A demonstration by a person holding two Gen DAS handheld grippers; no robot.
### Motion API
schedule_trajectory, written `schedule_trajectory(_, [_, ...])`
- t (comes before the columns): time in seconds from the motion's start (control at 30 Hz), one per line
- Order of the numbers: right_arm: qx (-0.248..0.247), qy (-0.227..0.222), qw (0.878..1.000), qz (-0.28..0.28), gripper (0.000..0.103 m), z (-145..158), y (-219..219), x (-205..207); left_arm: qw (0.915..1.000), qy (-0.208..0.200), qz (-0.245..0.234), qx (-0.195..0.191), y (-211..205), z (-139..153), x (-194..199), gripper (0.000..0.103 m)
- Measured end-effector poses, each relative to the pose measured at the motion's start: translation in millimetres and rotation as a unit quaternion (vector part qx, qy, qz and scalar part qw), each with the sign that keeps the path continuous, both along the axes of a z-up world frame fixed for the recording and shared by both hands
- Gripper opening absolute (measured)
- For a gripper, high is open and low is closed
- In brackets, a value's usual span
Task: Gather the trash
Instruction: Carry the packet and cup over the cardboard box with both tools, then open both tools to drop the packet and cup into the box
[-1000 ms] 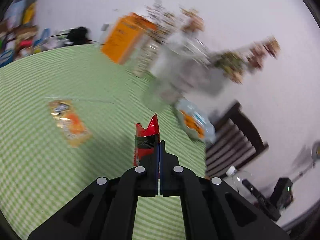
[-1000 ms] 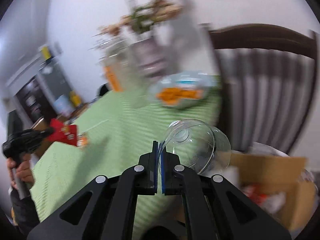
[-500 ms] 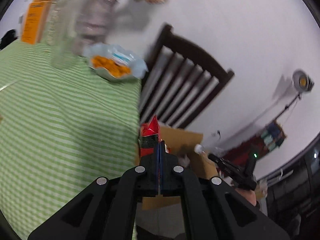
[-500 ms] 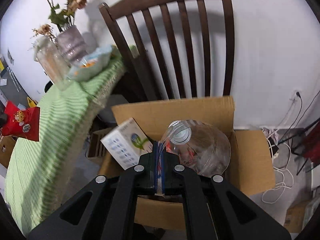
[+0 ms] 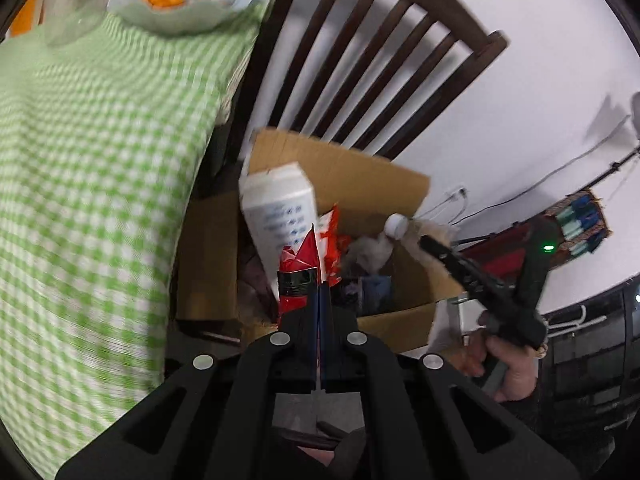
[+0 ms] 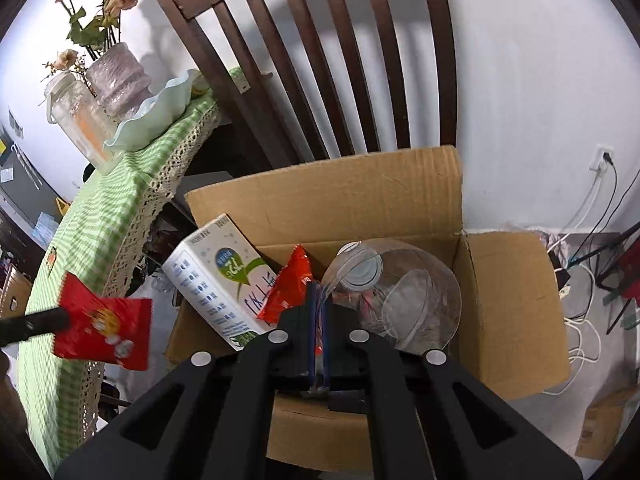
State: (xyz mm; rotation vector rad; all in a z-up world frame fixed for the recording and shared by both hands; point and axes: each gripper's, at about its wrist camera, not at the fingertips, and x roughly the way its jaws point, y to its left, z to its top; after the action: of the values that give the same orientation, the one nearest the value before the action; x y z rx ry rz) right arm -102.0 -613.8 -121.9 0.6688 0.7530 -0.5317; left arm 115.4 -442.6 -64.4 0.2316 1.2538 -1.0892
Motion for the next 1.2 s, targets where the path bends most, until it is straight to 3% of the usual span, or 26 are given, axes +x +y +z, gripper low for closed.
schedule_trajectory(0.17, [0.012,0.000,1.000,0.004,0.003,-10.7,-9.1,-0.4,0.9985,0.019,0.028,0.044,-18.0,-36.6,5.5,0.000])
schedule_trajectory(0.53, [0.031,0.008,0.999,0.029,0.003,-30.7,-17.2,12.3,0.9941,-0.019,0.066,0.084,-48.5,-65.6,14.4,0.000])
schedule_trajectory(0.67, [0.037,0.034,0.997,0.055,0.003,-39.6,-13.8,24.9,0.9908,-0.021,0.067,0.116,-58.7,-94.8,13.7,0.000])
schedule_trajectory(0.73, [0.032,0.047,0.997,0.058,0.012,-42.6,-12.4,28.8,0.9899,0.005,0.075,0.120,-59.0,-103.7,17.4,0.000])
schedule_trajectory(0.77, [0.033,0.046,0.997,0.056,0.026,-42.7,-13.2,28.5,0.9905,0.014,0.070,0.118,-59.5,-104.2,17.9,0.000])
schedule_trajectory(0.8, [0.033,0.043,0.997,0.053,0.038,-42.4,-14.2,27.0,0.9911,0.013,0.067,0.114,-59.4,-102.4,17.5,0.002])
schedule_trajectory(0.83, [0.031,0.037,0.998,0.042,0.042,-40.3,-16.9,24.2,0.9923,0.005,0.063,0.107,-59.8,-97.0,16.3,0.005])
schedule_trajectory(0.9, [0.029,0.028,0.999,0.029,0.043,-36.3,-21.1,20.0,0.9944,-0.010,0.056,0.089,-60.0,-83.3,14.2,0.024])
schedule_trajectory(1.0, [0.023,0.013,1.000,0.010,0.043,-26.5,-27.3,11.9,0.9963,-0.017,0.054,0.065,-59.2,-66.3,12.1,0.043])
schedule_trajectory(1.2, [0.008,0.003,1.000,-0.006,0.048,-13.8,-26.5,7.9,0.9980,-0.031,0.041,0.037,-52.7,-46.2,6.1,0.056])
